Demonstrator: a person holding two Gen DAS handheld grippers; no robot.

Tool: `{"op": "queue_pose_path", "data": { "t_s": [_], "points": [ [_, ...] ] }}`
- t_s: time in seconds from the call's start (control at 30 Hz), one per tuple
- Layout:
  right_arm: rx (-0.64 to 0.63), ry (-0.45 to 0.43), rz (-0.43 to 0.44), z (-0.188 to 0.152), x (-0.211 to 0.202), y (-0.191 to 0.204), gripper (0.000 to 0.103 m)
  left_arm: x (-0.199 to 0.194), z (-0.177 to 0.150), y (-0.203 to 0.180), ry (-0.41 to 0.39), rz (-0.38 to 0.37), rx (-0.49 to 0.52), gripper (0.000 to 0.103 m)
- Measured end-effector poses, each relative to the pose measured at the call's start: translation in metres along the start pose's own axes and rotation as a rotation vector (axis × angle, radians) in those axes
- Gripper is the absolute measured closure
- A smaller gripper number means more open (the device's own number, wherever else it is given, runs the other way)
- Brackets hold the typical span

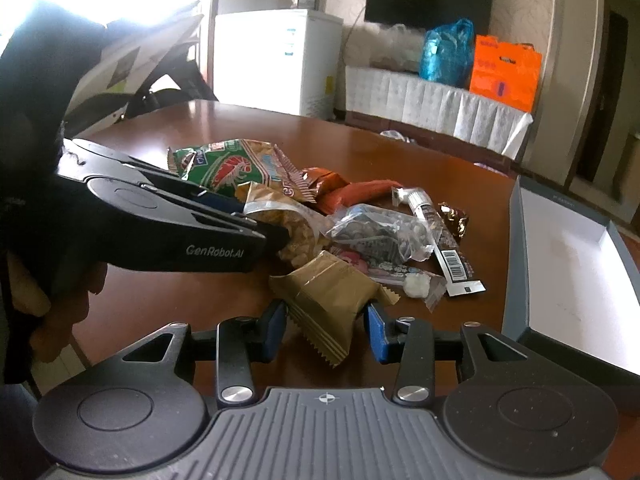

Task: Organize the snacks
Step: 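Grasp the tan packet with the left gripper while the right grasps the brown serrated packet, then carry both packets over the white box and open both grippers to drop them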

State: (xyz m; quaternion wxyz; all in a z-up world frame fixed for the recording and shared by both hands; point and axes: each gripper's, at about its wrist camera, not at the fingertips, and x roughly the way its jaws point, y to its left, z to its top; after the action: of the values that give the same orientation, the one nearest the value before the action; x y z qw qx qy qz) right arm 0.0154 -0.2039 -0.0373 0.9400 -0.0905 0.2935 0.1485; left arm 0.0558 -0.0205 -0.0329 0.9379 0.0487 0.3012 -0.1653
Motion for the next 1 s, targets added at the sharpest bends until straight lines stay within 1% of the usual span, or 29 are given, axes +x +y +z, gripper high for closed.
{"op": "queue_pose_path", "data": {
  "t_s": [0.1, 0.37, 0.57, 0.77, 0.93, 1.0],
  "points": [
    [-0.004, -0.01, -0.004, 0.0, -0.006, 0.0, 0.06, -0.003, 0.001, 0.001, -0.014, 0.017, 0.003, 0.08],
    [-0.004, -0.033, -0.015, 0.0, -0.018, -0.004, 0.061, -0.015, 0.005, 0.007, -0.05, 0.053, -0.015, 0.082],
    [-0.001, -0.072, -0.047, 0.008, -0.03, -0.013, 0.061, -0.021, 0.015, -0.002, -0.065, 0.069, 0.028, 0.083],
    [0.009, -0.085, -0.072, 0.015, -0.038, -0.026, 0.061, -0.022, 0.042, -0.016, -0.074, 0.055, 0.058, 0.083],
    [0.011, -0.107, -0.112, 0.026, -0.048, -0.044, 0.061, -0.022, 0.073, -0.044, -0.104, 0.023, 0.123, 0.083],
    [0.021, -0.117, -0.134, 0.033, -0.052, -0.058, 0.061, -0.019, 0.087, -0.06, -0.117, 0.002, 0.146, 0.083]
  ]
}}
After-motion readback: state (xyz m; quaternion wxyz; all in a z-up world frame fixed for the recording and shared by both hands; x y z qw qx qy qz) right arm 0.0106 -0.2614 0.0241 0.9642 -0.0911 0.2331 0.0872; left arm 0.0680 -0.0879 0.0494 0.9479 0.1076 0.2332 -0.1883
